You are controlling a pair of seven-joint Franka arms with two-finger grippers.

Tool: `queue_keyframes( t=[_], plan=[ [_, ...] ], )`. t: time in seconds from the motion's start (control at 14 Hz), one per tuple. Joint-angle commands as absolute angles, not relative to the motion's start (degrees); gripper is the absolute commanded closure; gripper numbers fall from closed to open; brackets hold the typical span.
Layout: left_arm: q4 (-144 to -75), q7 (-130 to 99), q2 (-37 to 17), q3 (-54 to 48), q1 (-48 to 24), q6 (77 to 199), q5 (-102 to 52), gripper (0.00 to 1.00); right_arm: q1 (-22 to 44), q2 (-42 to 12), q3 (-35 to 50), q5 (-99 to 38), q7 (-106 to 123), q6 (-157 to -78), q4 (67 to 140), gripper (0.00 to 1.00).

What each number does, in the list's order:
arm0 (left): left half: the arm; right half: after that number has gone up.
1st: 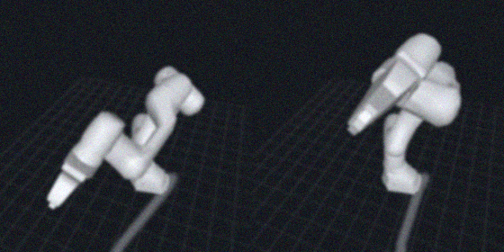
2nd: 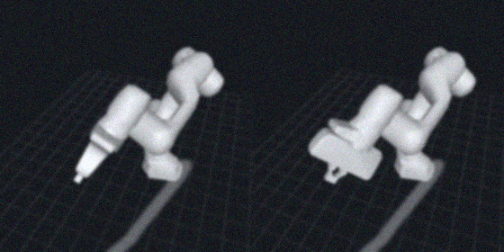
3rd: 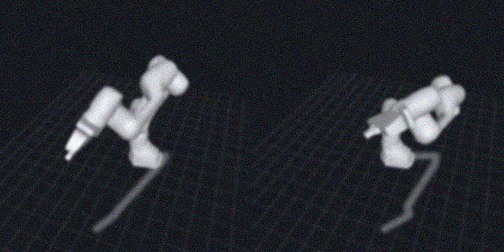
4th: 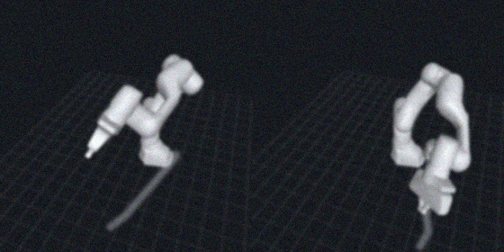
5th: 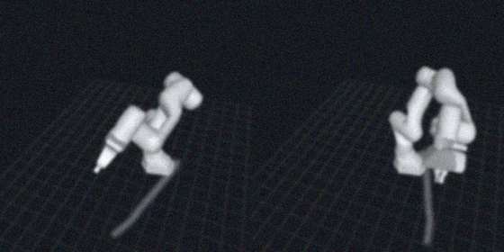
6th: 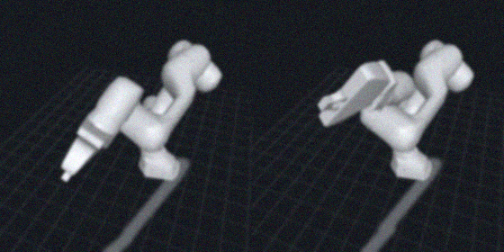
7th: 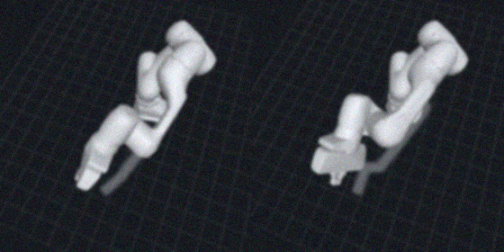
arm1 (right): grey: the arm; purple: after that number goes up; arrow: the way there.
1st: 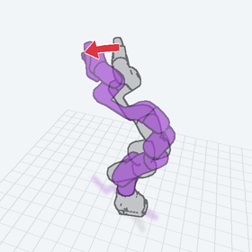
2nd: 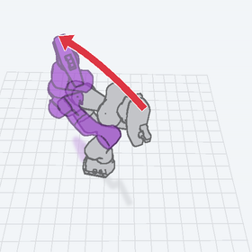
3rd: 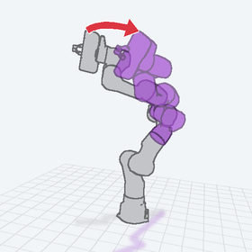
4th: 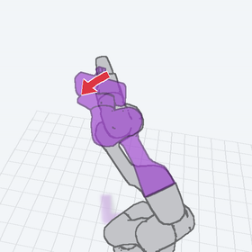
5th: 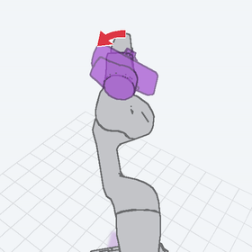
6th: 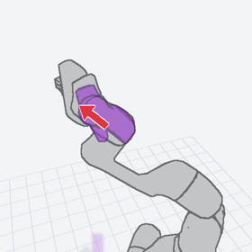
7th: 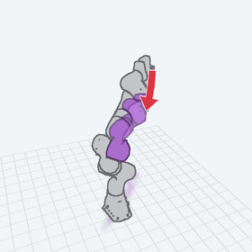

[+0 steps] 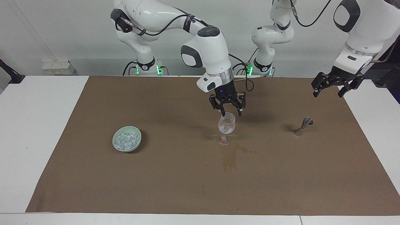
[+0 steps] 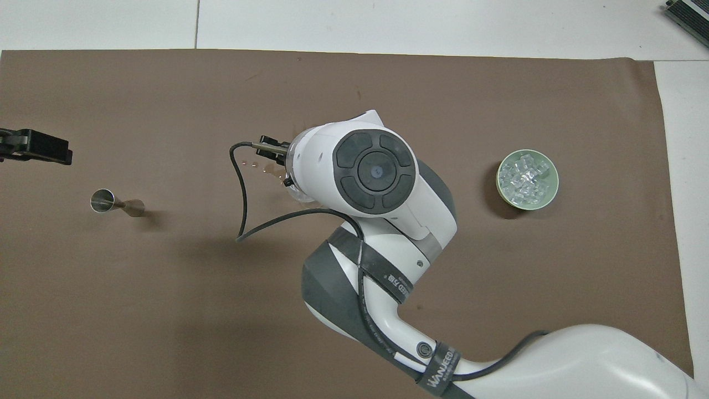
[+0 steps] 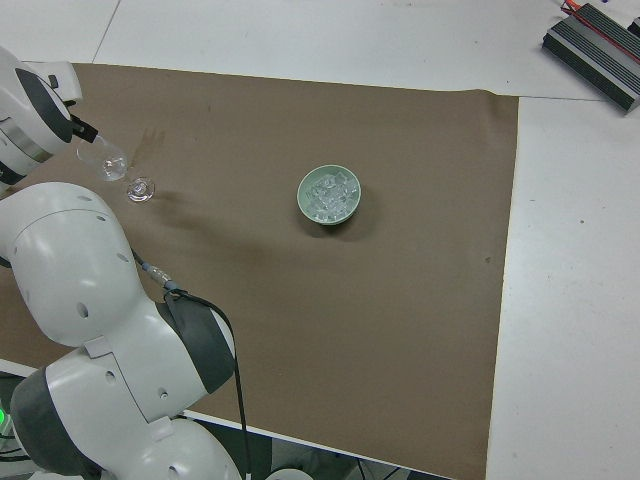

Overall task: Pour wine and add ice with both arms
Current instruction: 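Move the right gripper back toward the paper cup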

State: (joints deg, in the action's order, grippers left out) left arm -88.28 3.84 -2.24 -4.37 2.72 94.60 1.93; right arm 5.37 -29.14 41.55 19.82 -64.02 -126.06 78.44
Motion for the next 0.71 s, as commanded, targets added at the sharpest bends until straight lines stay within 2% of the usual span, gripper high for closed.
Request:
queue_keyframes(
  t=[0.0,0.14,0.64],
  plan=[
    [-87.3,2.7,-2.8,-4.7,3.0,94.8,2.9,0.0,4.3,-25.4,39.3,21.6,-64.3,-124.5,78.4,0.0],
    [-87.3,2.6,-2.8,-4.7,3.1,94.7,2.7,0.0,4.4,-22.8,35.8,21.5,-61.8,-123.1,79.0,0.0],
    [-87.4,-1.9,-2.9,-4.7,3.3,94.6,2.3,0.0,4.2,-15.1,22.3,17.9,-44.3,-110.4,79.3,0.0]
  ],
)
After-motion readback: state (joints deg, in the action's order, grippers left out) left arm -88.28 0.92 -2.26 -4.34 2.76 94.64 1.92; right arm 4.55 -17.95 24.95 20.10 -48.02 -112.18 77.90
